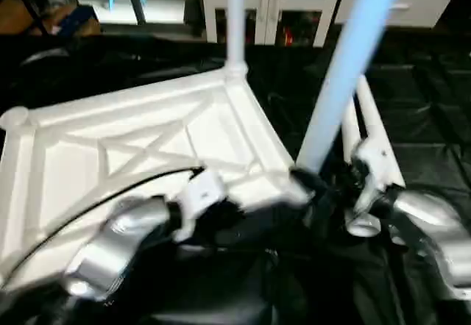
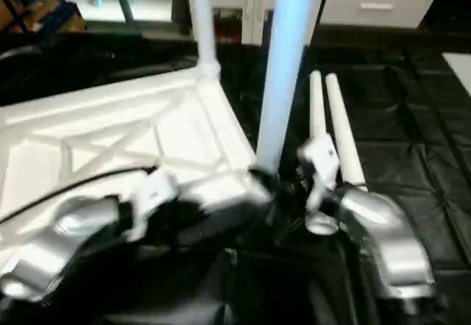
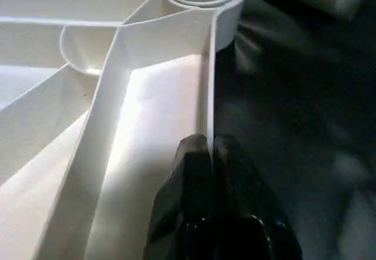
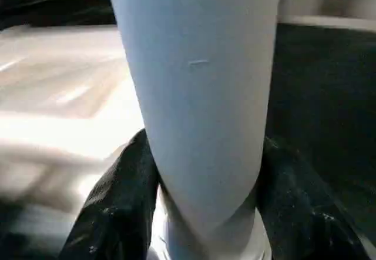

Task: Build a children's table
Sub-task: Rotate leg to tighten

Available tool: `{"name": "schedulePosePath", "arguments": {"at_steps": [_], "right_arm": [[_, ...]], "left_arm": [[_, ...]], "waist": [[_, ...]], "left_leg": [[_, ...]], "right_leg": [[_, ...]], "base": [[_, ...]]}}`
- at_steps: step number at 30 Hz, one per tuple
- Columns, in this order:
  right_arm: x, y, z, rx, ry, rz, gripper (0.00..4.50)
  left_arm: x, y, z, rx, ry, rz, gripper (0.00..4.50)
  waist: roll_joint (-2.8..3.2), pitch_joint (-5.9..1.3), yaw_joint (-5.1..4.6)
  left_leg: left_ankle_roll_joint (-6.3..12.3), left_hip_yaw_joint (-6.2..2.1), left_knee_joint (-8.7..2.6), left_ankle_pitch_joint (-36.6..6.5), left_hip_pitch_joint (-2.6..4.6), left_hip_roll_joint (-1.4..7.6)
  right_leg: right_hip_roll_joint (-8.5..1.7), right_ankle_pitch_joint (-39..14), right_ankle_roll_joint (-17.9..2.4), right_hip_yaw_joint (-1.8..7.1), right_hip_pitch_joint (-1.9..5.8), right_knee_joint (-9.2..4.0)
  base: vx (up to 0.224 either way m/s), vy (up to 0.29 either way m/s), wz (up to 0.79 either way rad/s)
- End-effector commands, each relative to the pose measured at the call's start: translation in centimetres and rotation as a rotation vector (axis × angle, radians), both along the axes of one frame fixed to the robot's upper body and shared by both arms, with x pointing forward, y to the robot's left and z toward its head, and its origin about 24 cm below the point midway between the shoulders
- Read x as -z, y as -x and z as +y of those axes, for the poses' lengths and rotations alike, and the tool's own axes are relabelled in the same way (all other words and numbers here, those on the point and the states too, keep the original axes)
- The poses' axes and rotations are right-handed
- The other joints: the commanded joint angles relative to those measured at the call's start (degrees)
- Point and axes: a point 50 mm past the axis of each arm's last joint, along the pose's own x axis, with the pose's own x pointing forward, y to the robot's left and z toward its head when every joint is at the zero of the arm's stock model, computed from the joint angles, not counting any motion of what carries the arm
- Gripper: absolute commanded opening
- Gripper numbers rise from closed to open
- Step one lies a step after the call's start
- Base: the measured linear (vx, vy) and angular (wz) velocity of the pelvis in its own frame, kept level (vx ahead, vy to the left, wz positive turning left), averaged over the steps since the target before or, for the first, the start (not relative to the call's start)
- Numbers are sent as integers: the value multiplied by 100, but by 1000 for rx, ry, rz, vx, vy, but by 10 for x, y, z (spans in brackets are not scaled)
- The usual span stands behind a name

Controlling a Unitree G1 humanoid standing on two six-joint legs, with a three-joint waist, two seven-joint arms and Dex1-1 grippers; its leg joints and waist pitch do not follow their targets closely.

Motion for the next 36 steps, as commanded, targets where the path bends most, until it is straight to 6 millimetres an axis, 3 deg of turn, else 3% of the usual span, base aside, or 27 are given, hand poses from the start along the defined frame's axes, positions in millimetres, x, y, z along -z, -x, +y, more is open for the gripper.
{"name": "schedulePosePath", "arguments": {"at_steps": [1, 2, 4, 5, 6, 8, 9, 10, 11, 13, 15, 17, 19, 21, 22, 23, 25, 28, 29, 31, 32, 33, 36], "right_arm": [[49, 3, 0, 193, 38, 254, 195], [54, -1, 10, 236, -11, 273, 195], [58, -7, 33, 264, -90, 292, 195], [57, -9, 55, 220, -119, 291, 195], [57, -9, 55, 220, -119, 291, 195], [49, -10, 70, 102, -85, 233, 195], [42, -7, 67, 2, -65, 175, 195], [33, -4, 56, -74, -40, 106, 195], [31, -3, 52, -88, -31, 86, 195], [25, -1, 41, -108, -11, 50, 249], [14, 2, 21, -153, -4, 10, 268], [-1, 11, 1, -250, 2, -26, 297], [-1, 11, 1, -250, 2, -26, 309], [-16, 20, -22, -340, 42, -45, 327], [-21, 23, -31, -363, 63, -48, 327], [-27, 25, -39, -380, 75, -49, 327], [-33, 26, -46, -398, 72, -51, 327], [-42, 25, -50, -419, 58, -67, 327], [-42, 24, -51, -428, 65, -67, 327], [-42, 24, -50, -435, 61, -60, 327], [-39, 26, -49, -456, 62, -42, 302], [-37, 27, -48, -466, 67, -31, 302], [-34, 29, -45, -489, 59, -8, 278]], "left_arm": [[23, 3, -14, -87, -39, 103, 0], [23, 0, -22, -111, -31, 104, 0], [20, -3, -39, -108, -3, 90, 0], [16, -4, -51, -72, 23, 70, 0], [16, -4, -51, -72, 23, 70, 0], [12, -2, -54, -24, 29, 55, 0], [15, 0, -46, -6, 6, 60, 0], [17, 4, -34, 36, -11, 49, 0], [17, 5, -30, 51, -16, 44, 0], [19, 7, -21, 70, -28, 49, 0], [19, 13, -6, 121, -31, 45, 0], [16, 21, 10, 182, -26, 62, 0], [16, 21, 10, 182, -26, 62, 0], [14, 26, 26, 209, -40, 88, 0], [13, 27, 31, 214, -47, 94, 0], [13, 28, 34, 218, -55, 94, 0], [13, 29, 37, 226, -59, 90, 0], [13, 30, 36, 239, -51, 88, 0], [13, 31, 34, 245, -47, 89, 0], [12, 31, 33, 247, -43, 89, 0], [12, 31, 33, 251, -39, 89, 0], [12, 32, 32, 252, -37, 89, 0], [12, 32, 32, 256, -34, 89, 0]], "waist": [[-64, -148, -33], [-60, -157, -30], [-42, -116, -73], [-64, -96, -122], [-42, -89, -138], [-37, -112, -163], [-38, -119, -169], [-64, -170, -132], [-54, -179, -117], [-69, -188, -93], [-63, -229, -65], [-64, -259, -45], [-64, -294, -19], [-52, -346, 13], [-66, -381, 76], [-78, -373, 99], [-56, -348, 108], [-62, -314, 119], [-56, -280, 116], [-51, -256, 112], [-60, -244, 101], [-59, -244, 101], [-50, -263, 95]], "left_leg": [[-101, -187, -492, -1819, 7, 225], [-107, -202, -498, -1866, 16, 223], [-115, -188, -509, -2203, 51, 209], [-162, -253, -534, -2695, 88, 185], [-166, -276, -551, -2815, 93, 181], [-172, -317, -580, -3007, 109, 193], [-149, -338, -609, -2974, 69, 195], [-70, -381, -625, -2677, -6, 209], [34, -347, -623, -2403, -44, 236], [124, -291, -587, -2181, -16, 228], [337, -262, -547, -1623, -58, 231], [567, -201, -494, -1270, -17, 251], [704, -179, -444, -878, -21, 244], [1094, -157, -332, 133, -65, 221], [1312, -152, -274, 503, -63, 205], [1499, -143, -235, 787, -112, 184], [1601, -142, -222, 766, -128, 206], [1510, -155, -260, 348, -118, 248], [1356, -155, -294, 84, -97, 267], [1216, -153, -318, -148, -88, 278], [1078, -146, -337, -362, -70, 282], [963, -145, -348, -463, -63, 282], [914, -136, -341, -352, -68, 273]], "right_leg": [[-283, -3203, -664, 153, 101, -534], [-292, -3240, -603, 152, 101, -539], [-266, -3387, -489, 158, 3, -606], [-264, -3900, -242, 85, 1, -671], [-264, -3976, -173, 63, 14, -686], [-255, -3757, -117, 40, 33, -699], [-270, -3475, -168, 51, 82, -684], [-302, -3062, -235, 79, 188, -632], [-303, -2595, -378, 136, 174, -595], [-298, -2290, -550, 165, 142, -594], [-316, -1664, -883, 180, 221, -511], [-300, -1287, -1193, 185, 195, -485], [-294, -840, -1332, 185, 219, -427], [-272, 588, -1685, 173, 249, -236], [-255, 1149, -1761, 175, 288, -159], [-243, 1574, -1800, 182, 281, -106], [-269, 1576, -1843, 173, 243, -98], [-274, 621, -1853, 141, 242, -173], [-272, 5, -1797, 137, 224, -226], [-279, -411, -1741, 139, 214, -269], [-275, -722, -1682, 145, 205, -303], [-276, -860, -1620, 151, 207, -313], [-266, -612, -1586, 156, 210, -283]], "base": [[0, 0, 0], [-64, 41, -5], [-25, 12, 0], [0, 0, 0], [-57, 24, -6], [0, 0, 0], [0, 0, 0], [0, 0, 0], [0, 0, 0], [0, 0, 0], [0, 0, 0], [73, -44, 11], [86, -40, 11], [71, -30, 3], [56, -33, 3], [56, -33, 3], [0, 0, 0], [0, 0, 0], [0, 0, 0], [0, 0, 0], [0, 0, 0], [0, 0, 0], [0, 0, 0]]}}
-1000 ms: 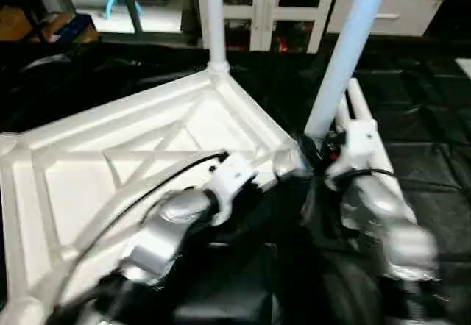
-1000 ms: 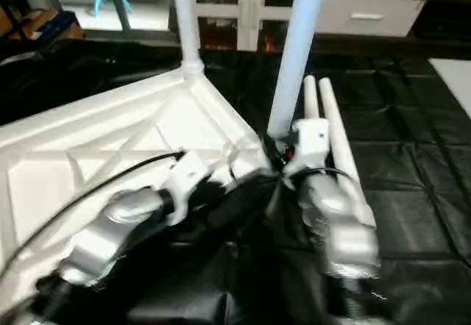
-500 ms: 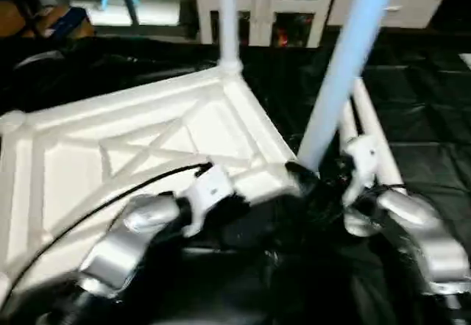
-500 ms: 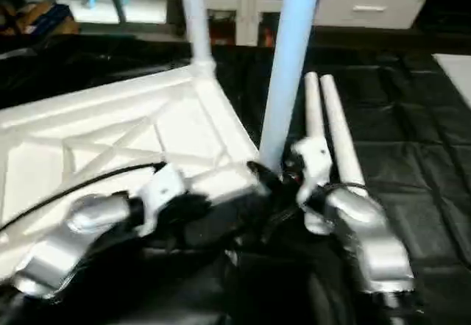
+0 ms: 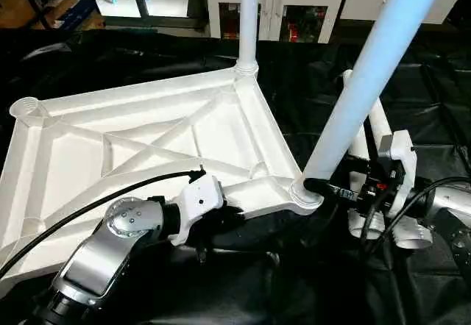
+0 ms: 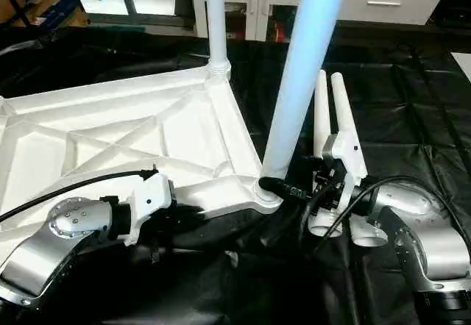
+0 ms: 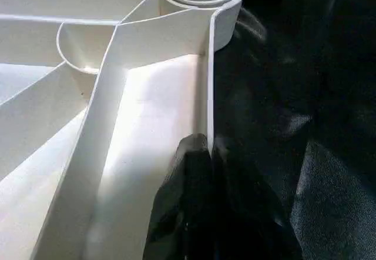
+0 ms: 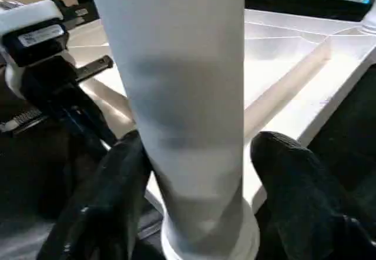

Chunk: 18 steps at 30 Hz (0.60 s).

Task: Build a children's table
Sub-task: Rotate leg to tighten

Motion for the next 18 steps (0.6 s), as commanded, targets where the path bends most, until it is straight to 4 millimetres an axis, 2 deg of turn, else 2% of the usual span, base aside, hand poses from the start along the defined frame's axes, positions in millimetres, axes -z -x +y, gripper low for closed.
{"name": "schedulePosePath", "arguments": {"at_steps": [1, 3, 4, 5, 9, 13, 14, 16, 18], "right_arm": [[-3, 2, -3, 3, -4, 2, 266], [-1, 4, -2, -9, -5, 16, 251], [0, 4, -2, -11, -5, 17, 245], [2, 5, -1, -16, -6, 25, 223], [5, 6, 0, -8, -16, 35, 202], [11, 3, -1, 63, -2, 49, 198], [15, 0, -1, 112, 11, 54, 197], [29, -9, 3, 274, 47, 83, 196], [37, -13, 7, 357, 44, 110, 194]], "left_arm": [[17, 11, 1, 39, -19, 107, 0], [18, 12, 1, 40, -20, 107, 0], [18, 12, 1, 40, -20, 106, 0], [17, 11, 2, 41, -21, 106, 0], [17, 11, 2, 43, -21, 107, 0], [18, 10, 0, 25, -27, 110, 0], [19, 8, -2, 0, -31, 111, 0], [23, 3, -11, -84, -53, 119, 0], [25, -1, -18, -132, -60, 117, 0]], "waist": [[-83, -284, 10], [-88, -302, 8], [-70, -299, 14], [-77, -303, 18], [-61, -297, 29], [-71, -298, 24], [-55, -288, 23], [-68, -270, 6], [-78, -219, -37]], "left_leg": [[880, -72, -339, -316, 52, 278], [965, -66, -318, -156, 43, 270], [986, -67, -316, -133, 44, 272], [1028, -63, -308, -85, 40, 271], [1002, -64, -316, -157, 44, 276], [967, -61, -317, -179, 43, 272], [931, -63, -325, -169, 44, 278], [835, -60, -340, -319, 39, 273], [546, -68, -393, -759, 42, 269]], "right_leg": [[-269, -585, -1557, 166, 345, -282], [-272, -310, -1598, 165, 353, -251], [-277, -266, -1612, 166, 349, -249], [-279, -190, -1635, 164, 355, -247], [-280, -331, -1628, 159, 352, -257], [-276, -360, -1626, 159, 355, -261], [-276, -393, -1620, 159, 344, -262], [-275, -649, -1583, 155, 336, -299], [-280, -1451, -1398, 153, 319, -377]], "base": [[0, 0, 0], [0, 0, 0], [0, 0, 0], [0, 0, 0], [0, 0, 0], [0, 0, 0], [0, 0, 0], [0, 0, 0], [0, 0, 0]]}}
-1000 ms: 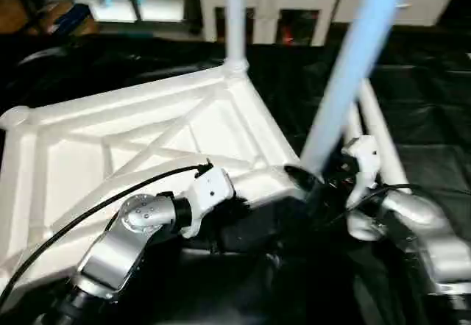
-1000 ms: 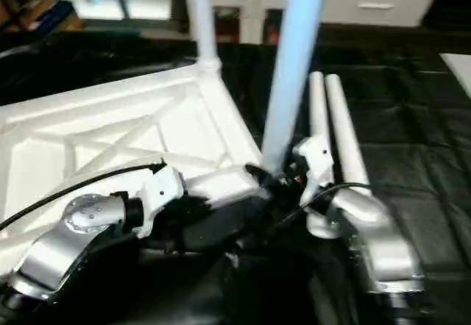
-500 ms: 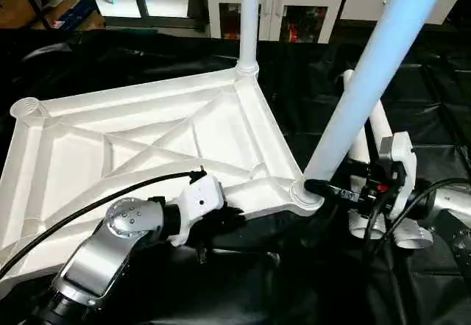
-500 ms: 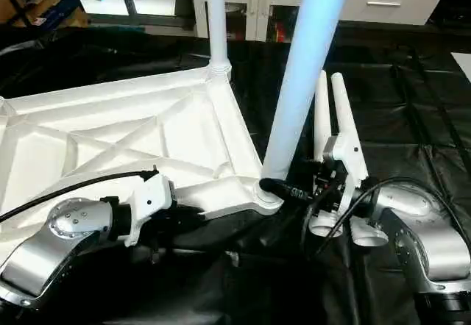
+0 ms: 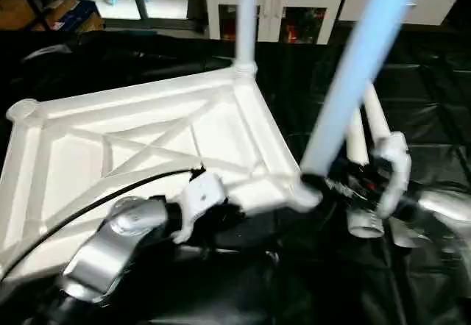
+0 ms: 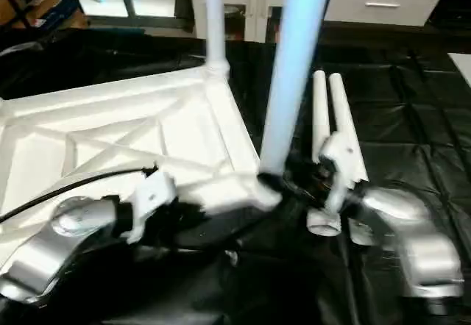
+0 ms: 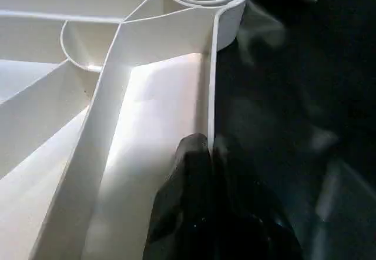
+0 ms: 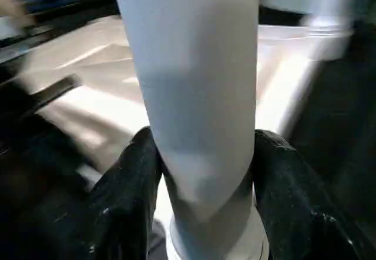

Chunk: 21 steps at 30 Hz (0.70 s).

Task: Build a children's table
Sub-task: Rotate leg to tighten

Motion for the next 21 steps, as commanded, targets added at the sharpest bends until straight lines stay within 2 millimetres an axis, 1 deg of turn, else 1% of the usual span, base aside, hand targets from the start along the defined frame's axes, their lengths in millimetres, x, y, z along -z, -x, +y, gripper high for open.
{"name": "schedulePosePath", "arguments": {"at_steps": [1, 2, 3, 4, 5, 6, 7, 8, 9, 10, 11, 12, 13, 14, 15, 16, 17, 18, 19, 20, 21], "right_arm": [[29, -4, -6, 180, 58, 136, 194], [41, -12, 1, 346, 7, 187, 193], [48, -16, 6, 430, -8, 213, 193], [48, -16, 6, 430, -8, 213, 193], [59, -24, 19, 574, -74, 247, 192], [64, -26, 28, 618, -106, 264, 192], [66, -27, 31, 636, -119, 272, 192], [73, -30, 46, 676, -164, 306, 192], [74, -32, 56, 659, -176, 303, 192], [71, -34, 62, 626, -182, 281, 192], [63, -36, 70, 556, -185, 227, 192], [60, -36, 71, 531, -182, 205, 192], [54, -36, 70, 498, -176, 169, 192], [41, -34, 66, 394, -176, 88, 192], [33, -31, 61, 325, -159, 38, 192], [29, -29, 59, 298, -148, 13, 227], [24, -27, 52, 270, -125, -19, 248], [17, -23, 40, 222, -100, -58, 261], [14, -21, 36, 199, -93, -69, 261], [5, -14, 24, 108, -67, -90, 282], [5, -14, 24, 108, -67, -90, 282]], "left_arm": [[24, 7, -8, -42, -56, 102, 0], [26, -1, -21, -140, -46, 102, 0], [26, -6, -29, -195, -39, 104, 0], [26, -6, -29, -195, -39, 104, 0], [25, -14, -46, -260, -17, 103, 0], [23, -17, -56, -263, 5, 100, 0], [21, -18, -60, -264, 14, 99, 0], [16, -21, -76, -252, 53, 91, 0], [13, -21, -83, -217, 67, 75, 0], [11, -19, -85, -186, 70, 66, 0], [8, -17, -86, -133, 78, 51, 0], [8, -16, -85, -121, 81, 47, 0], [8, -15, -81, -105, 79, 45, 0], [9, -12, -71, -67, 63, 25, 0], [10, -9, -64, -34, 58, 16, 0], [10, -8, -61, -19, 56, 12, 0], [11, -4, -54, 8, 54, 19, 0], [12, 1, -43, 52, 52, 28, 0], [12, 3, -39, 65, 52, 33, 0], [13, 8, -25, 90, 42, 56, 0], [13, 8, -25, 90, 42, 56, 0]], "waist": [[-74, -203, 18], [-65, -156, -8], [-51, -128, -32], [-61, -119, -38], [-87, -145, -71], [-71, -155, -70], [-71, -162, -83], [-71, -158, -90], [-67, -165, -99], [-63, -168, -105], [-50, -155, -113], [-56, -159, -111], [-41, -160, -116], [-65, -176, -114], [-72, -184, -100], [-87, -184, -103], [-81, -183, -91], [-93, -204, -75], [-73, -219, -60], [-70, -220, -49], [-71, -227, -26]], "left_leg": [[469, -97, -420, -902, 26, 265], [303, -97, -448, -1196, 36, 264], [94, -111, -466, -1587, 93, 255], [-4, -136, -483, -1733, 105, 248], [-93, -159, -500, -1795, 83, 232], [-115, -154, -497, -1852, 112, 218], [-118, -143, -490, -1874, 126, 207], [-143, -169, -509, -2013, 117, 195], [-148, -195, -533, -2082, 103, 208], [-141, -196, -545, -2119, 98, 206], [-118, -200, -565, -2322, 97, 209], [-108, -210, -572, -2363, 95, 209], [-89, -210, -582, -2369, 81, 216], [-43, -209, -580, -2289, 52, 220], [8, -212, -578, -2212, 39, 222], [73, -200, -577, -2105, 15, 233], [175, -163, -568, -1948, 15, 240], [254, -144, -539, -1686, 21, 230], [341, -146, -530, -1392, -1, 249], [408, -127, -518, -1315, 19, 258], [532, -82, -479, -1136, 74, 277]], "right_leg": [[-281, -1693, -1312, 151, 271, -401], [-289, -2197, -1140, 160, 239, -452], [-295, -2844, -965, 159, 181, -521], [-292, -3079, -853, 149, 170, -539], [-291, -3169, -701, 156, 189, -537], [-282, -3180, -601, 159, 147, -577], [-287, -3197, -581, 164, 119, -596], [-287, -3354, -477, 142, 130, -615], [-286, -3268, -407, 126, 147, -618], [-276, -3196, -376, 119, 153, -621], [-262, -3074, -332, 109, 138, -634], [-262, -3047, -324, 105, 148, -631], [-269, -2946, -332, 116, 153, -623], [-272, -2774, -363, 123, 187, -606], [-275, -2669, -368, 128, 211, -596], [-286, -2535, -404, 143, 228, -584], [-284, -2396, -478, 159, 216, -577], [-291, -2192, -591, 171, 234, -556], [-307, -1891, -759, 175, 267, -501], [-295, -1759, -839, 175, 261, -504], [-282, -1425, -1016, 188, 235, -482]], "base": [[0, 0, 0], [0, 0, 0], [0, 0, 0], [0, 0, 0], [0, 0, 0], [0, 0, 0], [0, 0, 0], [0, 0, 0], [0, 0, 0], [0, 0, 0], [0, 0, 0], [0, 0, 0], [0, 0, 0], [0, 0, 0], [0, 0, 0], [0, 0, 0], [0, 0, 0], [0, 0, 0], [54, -36, 3], [54, -36, 3], [87, -32, 9]]}}
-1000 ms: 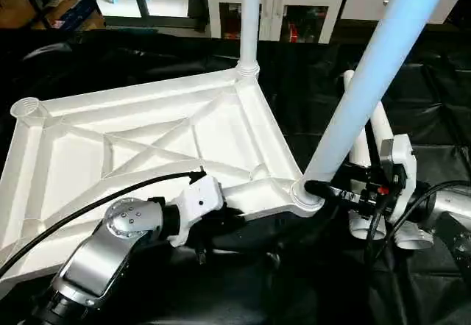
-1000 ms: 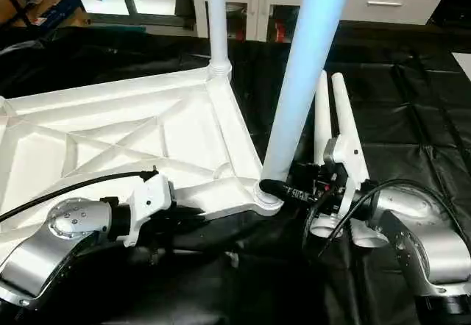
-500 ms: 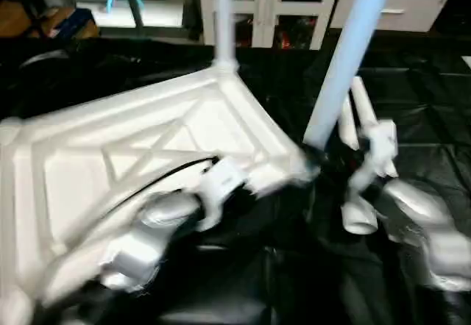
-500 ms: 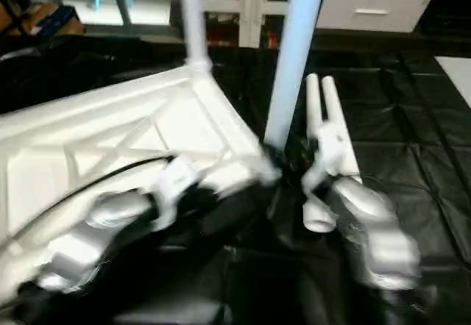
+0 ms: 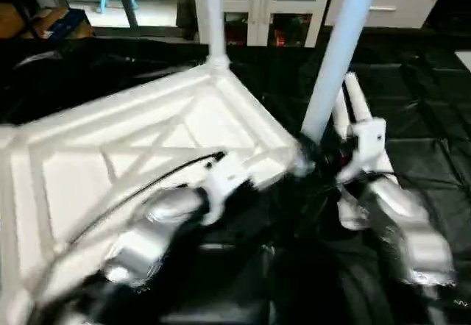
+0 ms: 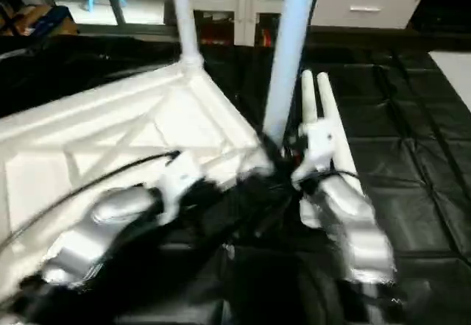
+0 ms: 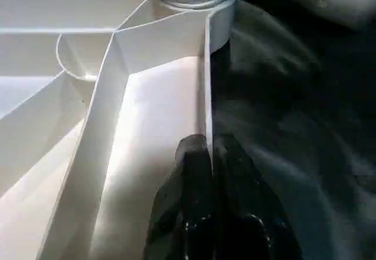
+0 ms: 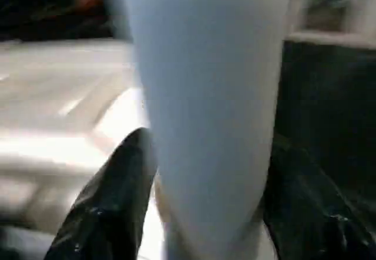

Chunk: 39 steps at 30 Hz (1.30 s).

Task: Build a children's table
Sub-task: Rotate leg to tighten

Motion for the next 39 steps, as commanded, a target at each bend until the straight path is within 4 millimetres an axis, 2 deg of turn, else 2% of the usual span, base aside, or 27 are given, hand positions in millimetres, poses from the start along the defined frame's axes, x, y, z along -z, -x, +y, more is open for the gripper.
{"name": "schedulePosePath", "arguments": {"at_steps": [1, 3, 4, 5, 6, 7, 8, 9, 10, 12, 14, 15, 17, 19, 21, 24, 28, 30, 31, 32, 34, 36, 37, 38, 39], "right_arm": [[-12, 7, 3, -135, -3, -23, 303], [-17, 18, -13, -223, 73, -12, 313], [-18, 19, -15, -232, 78, -11, 327], [-21, 23, -20, -265, 98, -8, 327], [-23, 24, -23, -277, 105, -13, 327], [-24, 25, -25, -288, 103, -17, 327], [-24, 25, -25, -294, 98, -18, 327], [-24, 25, -25, -294, 98, -18, 327], [-25, 24, -26, -294, 89, -16, 302], [-25, 23, -26, -299, 75, -9, 293], [-25, 22, -25, -303, 69, -6, 289], [-25, 23, -24, -308, 67, -3, 269], [-23, 24, -21, -324, 59, 7, 252], [-22, 25, -20, -328, 56, 11, 250], [-21, 25, -21, -323, 56, 15, 218], [-18, 24, -22, -293, 57, 24, 205], [-7, 16, -20, -159, 54, 50, 197], [3, 9, -16, -41, 44, 78, 196], [6, 7, -14, -4, 37, 92, 196], [17, 1, -6, 96, 9, 141, 195], [28, -6, 2, 197, -12, 196, 194], [42, -13, 13, 312, -22, 253, 193], [46, -15, 17, 343, -26, 271, 193], [53, -19, 27, 388, -54, 303, 193], [53, -19, 27, 388, -54, 303, 193]], "left_arm": [[14, 16, -1, 119, 8, 104, 0], [15, 20, 16, 126, -19, 116, 0], [15, 21, 18, 126, -21, 117, 0], [15, 22, 25, 125, -31, 120, 0], [16, 22, 28, 120, -38, 119, 0], [16, 21, 31, 119, -42, 118, 0], [16, 21, 32, 120, -41, 118, 0], [16, 21, 32, 120, -41, 118, 0], [16, 22, 32, 123, -40, 118, 0], [15, 22, 32, 129, -36, 118, 0], [15, 22, 31, 130, -33, 117, 0], [14, 22, 30, 133, -31, 116, 0], [14, 23, 29, 141, -25, 115, 0], [14, 24, 29, 143, -23, 116, 0], [15, 24, 29, 146, -24, 117, 0], [15, 24, 30, 147, -27, 119, 0], [17, 17, 26, 99, -36, 110, 0], [18, 12, 18, 54, -37, 102, 0], [19, 10, 15, 34, -37, 103, 0], [20, 3, 6, -20, -37, 105, 0], [21, -4, -5, -90, -34, 108, 0], [20, -13, -19, -173, -19, 120, 0], [20, -16, -24, -200, -14, 127, 0], [18, -22, -37, -243, 16, 133, 0], [18, -22, -37, -243, 16, 133, 0]], "waist": [[-74, -249, 44], [-62, -339, 101], [-69, -351, 116], [-75, -370, 131], [-81, -379, 145], [-75, -384, 149], [-85, -375, 149], [-84, -363, 149], [-86, -356, 150], [-76, -307, 141], [-79, -289, 129], [-76, -274, 118], [-76, -288, 104], [-66, -312, 95], [-69, -335, 91], [-72, -352, 98], [-86, -330, 92], [-88, -285, 69], [-86, -277, 63], [-81, -237, 44], [-72, -230, 23], [-96, -214, 4], [-98, -214, -7], [-84, -187, -8], [-81, -136, -37]], "left_leg": [[630, -63, -379, -993, 33, 268], [946, -63, -295, 58, -23, 262], [1064, -45, -261, 303, 0, 249], [1298, -39, -205, 701, -14, 227], [1462, -35, -164, 892, -50, 216], [1512, -43, -159, 948, -58, 224], [1580, -49, -166, 827, -71, 237], [1572, -50, -174, 740, -71, 249], [1548, -48, -184, 629, -62, 259], [1337, -45, -239, 105, -29, 292], [1161, -44, -263, -131, -16, 303], [1053, -47, -280, -260, -13, 304], [940, -51, -283, -329, -7, 296], [930, -57, -271, -212, -17, 290], [1013, -53, -244, -10, -22, 277], [1127, -51, -220, 144, -32, 268], [1085, -47, -228, 2, -42, 273], [776, -51, -263, -484, -41, 270], [687, -54, -271, -623, -36, 272], [418, -63, -309, -1022, -34, 261], [260, -73, -322, -1152, -31, 246], [22, -99, -349, -1459, -14, 222], [3, -101, -357, -1542, -3, 222], [-18, -107, -381, -1722, 19, 217], [-69, -126, -405, -2090, 56, 208]], "right_leg": [[-272, -1241, -1196, 188, 179, -349], [-245, 221, -1550, 169, 289, -143], [-220, 631, -1606, 172, 273, -106], [-199, 1292, -1707, 179, 278, -29], [-216, 1724, -1767, 185, 280, 27], [-225, 1803, -1786, 179, 285, 41], [-238, 1573, -1824, 156, 283, 26], [-241, 1381, -1827, 152, 277, 9], [-243, 1143, -1828, 148, 271, -13], [-258, 77, -1782, 141, 253, -106], [-264, -374, -1735, 153, 246, -145], [-264, -583, -1697, 155, 243, -166], [-266, -671, -1642, 161, 251, -172], [-264, -457, -1645, 163, 262, -146], [-256, -90, -1697, 164, 269, -113], [-259, 149, -1748, 164, 281, -87], [-262, -163, -1730, 162, 265, -114], [-266, -1069, -1577, 166, 232, -198], [-269, -1261, -1533, 171, 226, -209], [-270, -1954, -1286, 174, 193, -278], [-266, -2297, -1143, 180, 161, -305], [-255, -2802, -872, 169, 128, -366], [-255, -2851, -822, 178, 120, -371], [-246, -3023, -721, 167, 90, -413], [-245, -3449, -603, 136, 47, -471]], "base": [[106, -28, 10], [99, -22, 6], [83, -7, 1], [83, -7, 1], [63, -10, 3], [0, 0, 0], [0, 0, 0], [0, 0, 0], [0, 0, 0], [0, 0, 0], [0, 0, 0], [0, 0, 0], [0, 0, 0], [0, 0, 0], [0, 0, 0], [0, 0, 0], [0, 0, 0], [0, 0, 0], [-55, 4, -2], [-55, 4, -2], [-58, 5, -1], [-29, 3, -1], [0, 0, 0], [0, 0, 0], [0, 0, 0]]}}
